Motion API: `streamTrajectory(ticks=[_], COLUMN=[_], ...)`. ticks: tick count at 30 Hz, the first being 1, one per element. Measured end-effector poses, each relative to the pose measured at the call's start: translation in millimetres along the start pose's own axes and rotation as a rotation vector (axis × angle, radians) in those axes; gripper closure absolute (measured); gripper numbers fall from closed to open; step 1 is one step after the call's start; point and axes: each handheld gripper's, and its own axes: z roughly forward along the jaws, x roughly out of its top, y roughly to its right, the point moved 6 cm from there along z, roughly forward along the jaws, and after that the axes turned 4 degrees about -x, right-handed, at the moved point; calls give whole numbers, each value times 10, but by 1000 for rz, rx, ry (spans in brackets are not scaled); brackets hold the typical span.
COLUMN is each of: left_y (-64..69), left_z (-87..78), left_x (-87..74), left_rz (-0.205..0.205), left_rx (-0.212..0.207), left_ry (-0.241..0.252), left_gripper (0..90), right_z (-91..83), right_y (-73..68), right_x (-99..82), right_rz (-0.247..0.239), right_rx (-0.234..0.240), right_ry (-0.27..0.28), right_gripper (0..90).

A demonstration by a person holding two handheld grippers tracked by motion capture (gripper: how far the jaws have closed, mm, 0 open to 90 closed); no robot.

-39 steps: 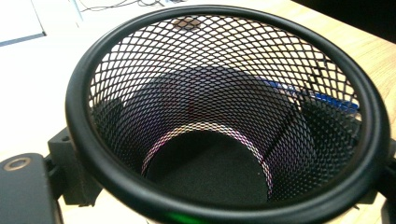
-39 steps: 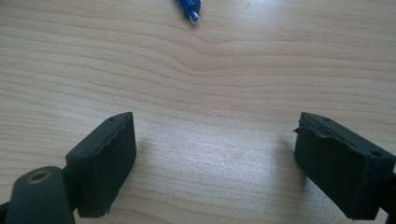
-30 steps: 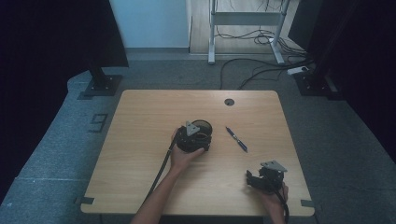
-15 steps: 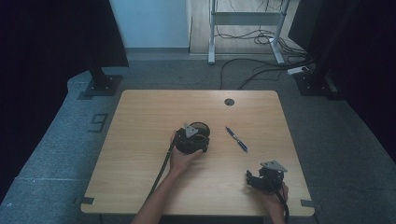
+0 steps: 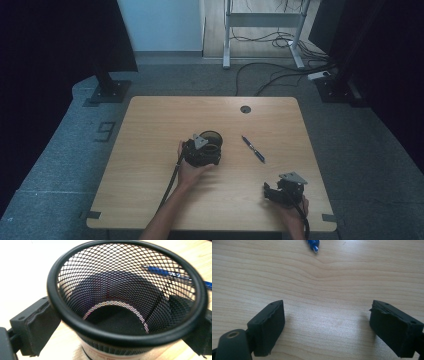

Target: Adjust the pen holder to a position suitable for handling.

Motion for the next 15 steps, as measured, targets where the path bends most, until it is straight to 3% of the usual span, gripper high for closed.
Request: streamTrajectory(ticks=[7, 15], left_y=[-2, -23], left_z=[-152, -398], left_x=[-15, -89], left_rz=[16, 1], left_rx=[-23, -90], left_ry=[20, 18], left_gripper=[11, 18], right_z=[0, 0], right_y=[0, 0], right_x=[0, 0], right_rz=[0, -1], right_rx=[0, 0], right_ry=[0, 0], right_gripper=[123, 123])
